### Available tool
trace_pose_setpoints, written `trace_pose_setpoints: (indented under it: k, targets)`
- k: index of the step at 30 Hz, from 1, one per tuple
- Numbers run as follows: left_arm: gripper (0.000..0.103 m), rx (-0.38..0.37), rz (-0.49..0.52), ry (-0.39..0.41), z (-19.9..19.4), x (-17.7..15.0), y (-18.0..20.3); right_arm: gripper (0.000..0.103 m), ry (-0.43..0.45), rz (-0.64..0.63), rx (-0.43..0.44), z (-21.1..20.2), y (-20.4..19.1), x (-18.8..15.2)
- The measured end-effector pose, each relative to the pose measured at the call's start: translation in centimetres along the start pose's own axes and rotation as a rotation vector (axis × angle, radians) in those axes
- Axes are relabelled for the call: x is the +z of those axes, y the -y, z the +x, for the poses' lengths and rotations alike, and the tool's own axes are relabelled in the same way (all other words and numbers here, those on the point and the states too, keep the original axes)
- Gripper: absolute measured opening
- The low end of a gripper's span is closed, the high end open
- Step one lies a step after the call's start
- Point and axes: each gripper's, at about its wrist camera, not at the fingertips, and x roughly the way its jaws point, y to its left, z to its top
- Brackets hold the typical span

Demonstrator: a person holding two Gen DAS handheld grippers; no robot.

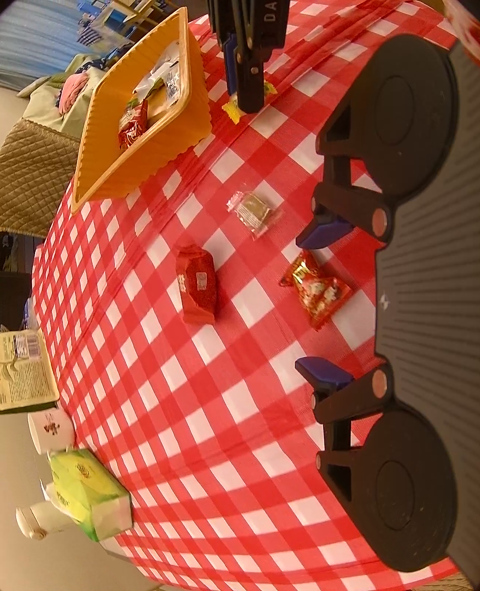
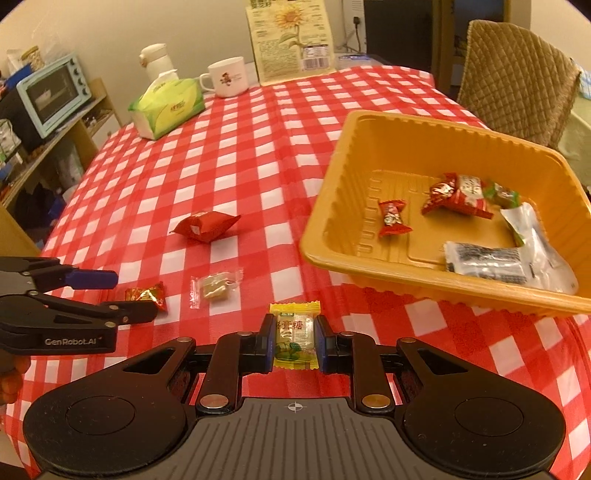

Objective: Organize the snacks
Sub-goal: 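Grasp the small red-gold candy with the left tool while the right tool holds the yellow candy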

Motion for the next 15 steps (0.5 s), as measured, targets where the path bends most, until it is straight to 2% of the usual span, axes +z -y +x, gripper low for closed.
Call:
trace_pose_setpoints:
  k: [5,11,13,15]
  targets:
    - [0.056,-0.007,0.007,-0.006,0.36,0.35,0.18,0.022,0.002,0.017,-0.003,-0.32,0.48,-0.08]
    - [0.036,-0.027,0.005,-0.014,0.48,0.49,0.35,0.022,0.003,0.021,0.002,-0.53,0.69,-0.07]
    - [0.022,-0.032,0.001,-0.022,0.51,0.47,0.41,0.022,0.002,0.018,0.007,-0.58,0.70,-0.06]
    - [0.022,-0.031,-0.006,-0.027,0.52,0.39,0.42,0.022,0.001,0.017,0.012,-0.67,0.70,-0.09]
